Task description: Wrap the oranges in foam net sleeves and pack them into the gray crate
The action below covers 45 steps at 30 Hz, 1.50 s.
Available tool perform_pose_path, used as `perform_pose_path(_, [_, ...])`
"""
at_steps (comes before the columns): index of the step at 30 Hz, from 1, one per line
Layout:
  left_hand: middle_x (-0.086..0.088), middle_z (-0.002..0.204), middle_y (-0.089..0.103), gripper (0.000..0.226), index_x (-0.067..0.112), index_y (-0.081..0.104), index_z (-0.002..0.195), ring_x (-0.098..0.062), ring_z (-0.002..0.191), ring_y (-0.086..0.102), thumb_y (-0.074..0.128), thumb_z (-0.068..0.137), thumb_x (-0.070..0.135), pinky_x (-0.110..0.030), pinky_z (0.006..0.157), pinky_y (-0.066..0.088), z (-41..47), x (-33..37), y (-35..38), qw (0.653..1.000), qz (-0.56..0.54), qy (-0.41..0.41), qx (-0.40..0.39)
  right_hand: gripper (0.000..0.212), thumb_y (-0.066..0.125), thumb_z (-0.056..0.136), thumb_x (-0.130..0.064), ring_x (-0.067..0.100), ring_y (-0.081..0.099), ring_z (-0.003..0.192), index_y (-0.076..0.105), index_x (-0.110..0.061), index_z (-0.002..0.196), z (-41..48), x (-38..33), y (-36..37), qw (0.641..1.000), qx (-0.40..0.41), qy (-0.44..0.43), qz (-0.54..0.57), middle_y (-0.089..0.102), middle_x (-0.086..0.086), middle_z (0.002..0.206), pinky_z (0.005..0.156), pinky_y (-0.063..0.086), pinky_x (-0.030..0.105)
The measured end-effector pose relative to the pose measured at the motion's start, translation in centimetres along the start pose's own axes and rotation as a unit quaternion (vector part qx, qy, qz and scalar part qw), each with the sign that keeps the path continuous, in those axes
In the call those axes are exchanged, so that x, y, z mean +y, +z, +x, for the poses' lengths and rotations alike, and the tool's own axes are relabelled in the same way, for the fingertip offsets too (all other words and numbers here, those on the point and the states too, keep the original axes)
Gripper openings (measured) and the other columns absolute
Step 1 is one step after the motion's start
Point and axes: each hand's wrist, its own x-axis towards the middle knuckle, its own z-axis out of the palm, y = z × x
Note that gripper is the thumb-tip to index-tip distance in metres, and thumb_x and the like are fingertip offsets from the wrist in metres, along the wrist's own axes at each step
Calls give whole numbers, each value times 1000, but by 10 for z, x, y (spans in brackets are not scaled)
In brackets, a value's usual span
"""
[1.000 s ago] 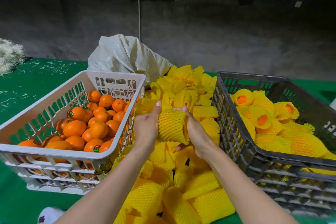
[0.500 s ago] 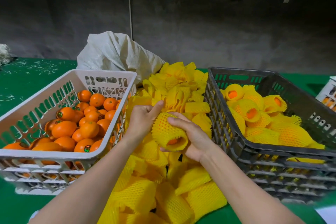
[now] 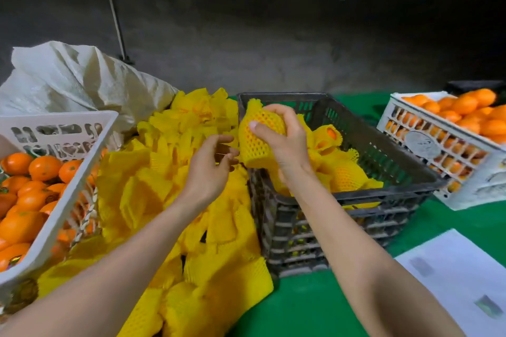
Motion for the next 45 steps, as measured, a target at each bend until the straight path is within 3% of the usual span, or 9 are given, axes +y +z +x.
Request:
perform_pose_path(4, [-3,92,63,23,15,56,103,-19,91,60,47,94,-5,-29,78,47,0,-2,26,986,93,56,-127,33,77,71,-25,10,51,101,58,-26,97,46,6,-85,940,-4,-8,-342,57,-12,103,74,36,17])
perform_pose_path(8, [1,93,64,20,19,58,97,-17,94,60,51,95,1,-27,80,48,3,-5,29,984,116,45,-130,44,75,74,-24,22,53,109,57,-20,113,60,18,-130,681,-288,173,-651,51,2,125,82,46,32])
perform_pose_path(11, [5,91,65,19,19,61,95,-8,90,60,53,94,2,-9,71,43,4,-5,28,984,109,34,-133,39,74,77,-29,15,54,90,61,-17,112,56,17,-126,603,-404,221,-651,53,3,118,70,45,28])
perform_pose_path(17, [2,98,66,22,17,64,93,-4,91,61,49,96,0,-11,71,47,2,-2,18,986,70,-4,-150,35,69,82,-35,26,54,109,66,-13,109,59,-5,-100,576,-378,158,-708,58,4,120,92,47,41])
perform_pose_path(22, [4,89,68,29,25,64,85,-10,78,65,49,97,3,-21,67,51,0,-5,-10,993,17,-70,-91,21,59,88,-39,21,56,102,66,-22,98,17,-15,-27,806,-196,-95,-550,64,-1,106,75,42,29])
perform_pose_path(25, [1,78,66,32,19,64,80,-12,68,61,46,96,-3,-24,64,50,-5,-13,-40,994,-2,-109,-21,19,61,87,-35,24,57,100,65,-18,95,-26,-1,25,836,-277,-166,-445,66,4,103,78,47,35])
perform_pose_path(32, [-5,88,69,14,16,63,88,-18,77,64,53,96,10,-29,68,50,-39,-39,-108,981,22,-190,19,61,75,74,-42,31,56,107,56,0,114,-80,80,67,465,-639,7,-613,60,13,117,68,42,33])
perform_pose_path(40, [6,112,60,37,20,54,119,-16,108,57,68,85,17,-29,84,49,-64,-33,-144,963,-31,-262,-50,10,49,96,-13,-1,40,48,52,-11,87,-34,47,76,819,-479,122,-292,44,4,69,45,30,15])
perform_pose_path(45, [-15,101,68,15,9,65,99,-16,84,68,68,85,7,-33,68,57,-76,-23,-151,947,-109,-301,-36,11,44,98,-13,7,60,84,51,-20,102,-47,33,99,851,-452,254,-78,61,1,100,72,47,24])
